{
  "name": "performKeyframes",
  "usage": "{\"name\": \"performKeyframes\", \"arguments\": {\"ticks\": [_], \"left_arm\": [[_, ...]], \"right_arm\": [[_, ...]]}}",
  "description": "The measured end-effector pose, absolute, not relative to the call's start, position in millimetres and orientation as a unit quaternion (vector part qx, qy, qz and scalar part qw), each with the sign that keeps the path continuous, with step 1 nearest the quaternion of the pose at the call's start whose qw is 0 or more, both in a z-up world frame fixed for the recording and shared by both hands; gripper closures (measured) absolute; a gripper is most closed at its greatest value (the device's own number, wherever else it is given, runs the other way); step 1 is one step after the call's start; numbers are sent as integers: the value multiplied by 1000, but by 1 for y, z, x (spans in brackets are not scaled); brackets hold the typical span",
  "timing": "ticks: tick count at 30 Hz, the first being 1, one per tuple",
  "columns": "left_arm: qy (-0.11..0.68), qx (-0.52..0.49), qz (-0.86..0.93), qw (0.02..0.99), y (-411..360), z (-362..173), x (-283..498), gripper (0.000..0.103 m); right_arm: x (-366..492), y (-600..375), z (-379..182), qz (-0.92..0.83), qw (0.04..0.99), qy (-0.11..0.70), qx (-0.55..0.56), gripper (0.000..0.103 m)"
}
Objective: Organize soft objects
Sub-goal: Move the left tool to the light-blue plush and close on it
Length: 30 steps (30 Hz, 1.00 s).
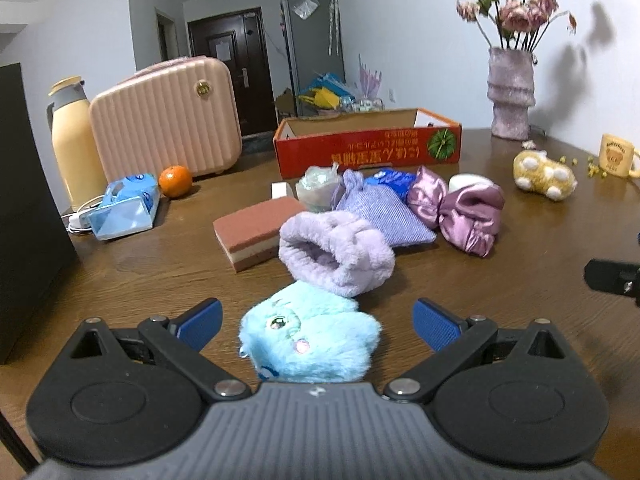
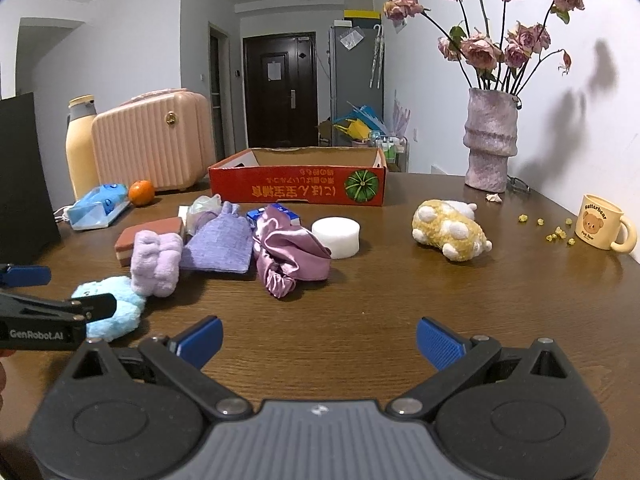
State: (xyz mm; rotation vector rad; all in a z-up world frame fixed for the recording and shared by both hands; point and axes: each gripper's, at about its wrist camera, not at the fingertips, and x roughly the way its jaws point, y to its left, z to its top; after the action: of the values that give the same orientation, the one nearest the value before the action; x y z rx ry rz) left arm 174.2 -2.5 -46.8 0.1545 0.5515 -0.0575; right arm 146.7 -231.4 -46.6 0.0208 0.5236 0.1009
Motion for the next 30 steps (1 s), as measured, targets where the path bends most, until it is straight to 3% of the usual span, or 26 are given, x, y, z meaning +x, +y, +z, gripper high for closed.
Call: {"name": "performKeyframes", "arguments": {"ticks": [19, 21, 25, 30], "left_arm": [[340, 72, -16, 937, 5, -80, 218, 0], [341, 69, -18, 938, 7, -80, 219, 2], [338, 62, -30, 939, 7, -79, 217, 16], [338, 53, -32, 939, 9, -78, 218, 20]], "right_arm": [[172, -226, -59, 43, 959, 279, 10, 0], [173, -226, -60, 44, 959, 281, 11, 0], [172, -225, -61, 45, 958, 284, 12, 0], [172, -225, -62, 45, 958, 284, 14, 0]]}}
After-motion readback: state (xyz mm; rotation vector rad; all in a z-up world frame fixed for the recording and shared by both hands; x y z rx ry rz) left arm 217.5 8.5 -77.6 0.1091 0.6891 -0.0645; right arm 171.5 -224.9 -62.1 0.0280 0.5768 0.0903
